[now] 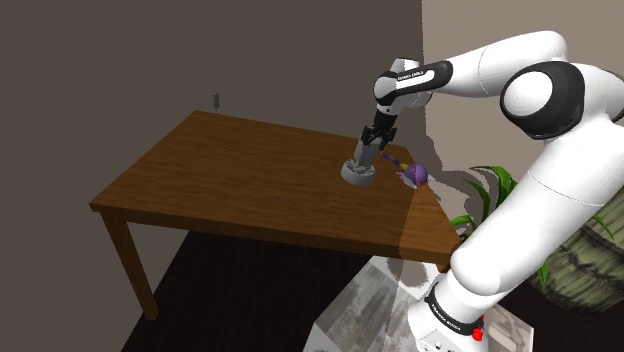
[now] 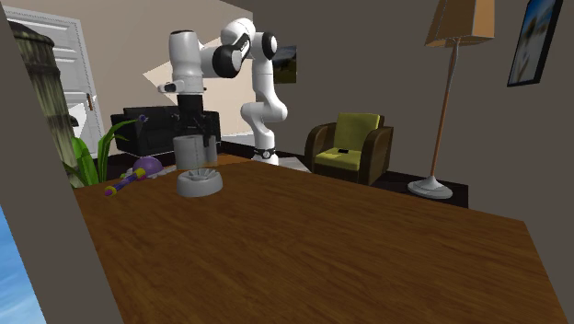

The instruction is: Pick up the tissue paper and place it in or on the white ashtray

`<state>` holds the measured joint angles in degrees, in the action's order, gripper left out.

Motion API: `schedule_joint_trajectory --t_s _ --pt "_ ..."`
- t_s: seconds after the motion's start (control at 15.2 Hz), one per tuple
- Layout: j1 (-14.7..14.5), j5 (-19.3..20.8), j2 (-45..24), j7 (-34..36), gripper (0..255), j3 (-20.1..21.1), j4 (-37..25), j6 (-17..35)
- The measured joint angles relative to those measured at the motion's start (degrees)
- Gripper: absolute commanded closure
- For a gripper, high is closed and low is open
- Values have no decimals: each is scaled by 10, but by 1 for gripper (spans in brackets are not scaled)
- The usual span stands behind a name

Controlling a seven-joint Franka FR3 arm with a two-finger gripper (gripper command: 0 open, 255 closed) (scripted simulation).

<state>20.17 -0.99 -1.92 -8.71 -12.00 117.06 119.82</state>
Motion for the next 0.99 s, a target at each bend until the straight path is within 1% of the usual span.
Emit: schedule_joint_trajectory --t_s 0.33,0.73,0.79,0.99 --pt "1 -4 -16 -5 255 -1 19 35" --pt "1 -5 -17 -5 255 -1 22 40" --pt "1 -5 -17 -5 0 -1 22 40" --pt "1 -5 -17 -5 0 -1 22 40"
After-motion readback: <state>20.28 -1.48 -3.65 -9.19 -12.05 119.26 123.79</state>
